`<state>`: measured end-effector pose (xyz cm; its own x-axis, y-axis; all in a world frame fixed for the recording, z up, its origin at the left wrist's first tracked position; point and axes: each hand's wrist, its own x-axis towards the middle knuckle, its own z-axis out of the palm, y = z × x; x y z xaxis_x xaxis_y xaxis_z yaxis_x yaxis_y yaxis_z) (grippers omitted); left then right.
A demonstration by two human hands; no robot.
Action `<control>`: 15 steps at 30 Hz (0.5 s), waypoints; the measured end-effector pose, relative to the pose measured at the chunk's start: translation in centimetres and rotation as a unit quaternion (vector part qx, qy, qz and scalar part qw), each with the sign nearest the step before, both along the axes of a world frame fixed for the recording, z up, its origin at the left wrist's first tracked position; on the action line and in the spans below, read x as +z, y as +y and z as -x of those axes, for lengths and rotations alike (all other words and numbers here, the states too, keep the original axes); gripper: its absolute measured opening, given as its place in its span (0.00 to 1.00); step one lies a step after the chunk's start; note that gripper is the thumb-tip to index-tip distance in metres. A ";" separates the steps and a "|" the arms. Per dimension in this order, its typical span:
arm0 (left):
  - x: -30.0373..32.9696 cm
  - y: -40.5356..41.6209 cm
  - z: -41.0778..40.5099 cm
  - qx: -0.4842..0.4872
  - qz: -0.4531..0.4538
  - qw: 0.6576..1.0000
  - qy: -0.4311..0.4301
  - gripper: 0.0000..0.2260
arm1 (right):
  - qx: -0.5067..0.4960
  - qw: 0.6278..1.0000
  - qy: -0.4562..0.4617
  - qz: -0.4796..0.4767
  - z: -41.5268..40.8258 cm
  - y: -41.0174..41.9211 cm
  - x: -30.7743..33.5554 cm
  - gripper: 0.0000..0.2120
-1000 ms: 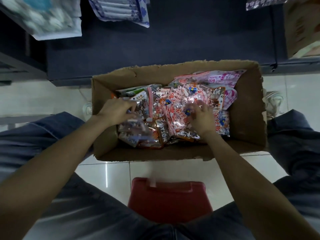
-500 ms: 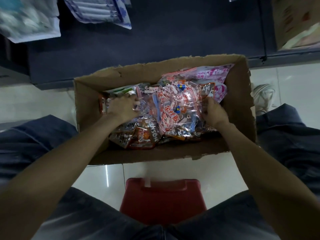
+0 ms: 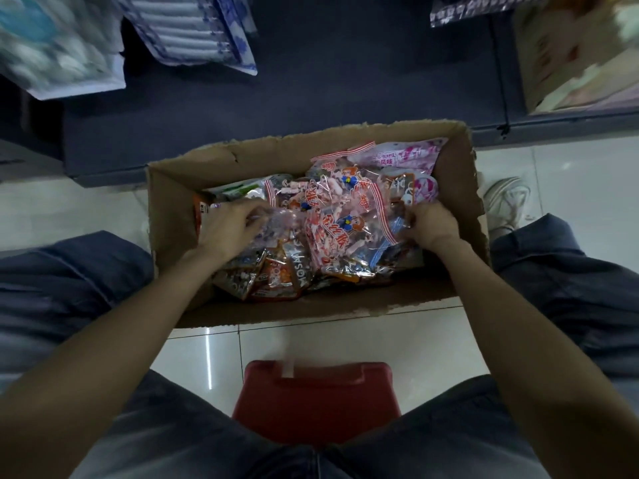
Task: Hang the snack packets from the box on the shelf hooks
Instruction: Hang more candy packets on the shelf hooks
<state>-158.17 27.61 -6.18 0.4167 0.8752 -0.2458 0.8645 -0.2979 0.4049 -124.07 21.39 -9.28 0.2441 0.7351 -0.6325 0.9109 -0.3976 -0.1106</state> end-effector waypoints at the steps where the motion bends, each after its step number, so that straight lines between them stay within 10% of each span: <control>1: 0.4 -0.1 0.5 0.015 -0.014 1.000 0.000 0.08 | 0.009 1.000 0.007 -0.013 0.1 -0.4 0.9 0.11; 9: 6.0 -1.9 1.5 0.099 -0.069 0.988 -0.099 0.14 | 0.036 0.966 0.082 -0.241 2.4 -3.5 10.7 0.15; 15: 12.9 -1.7 1.7 0.196 -0.033 0.938 -0.285 0.14 | -0.007 0.875 0.326 -0.358 6.3 -2.4 20.0 0.06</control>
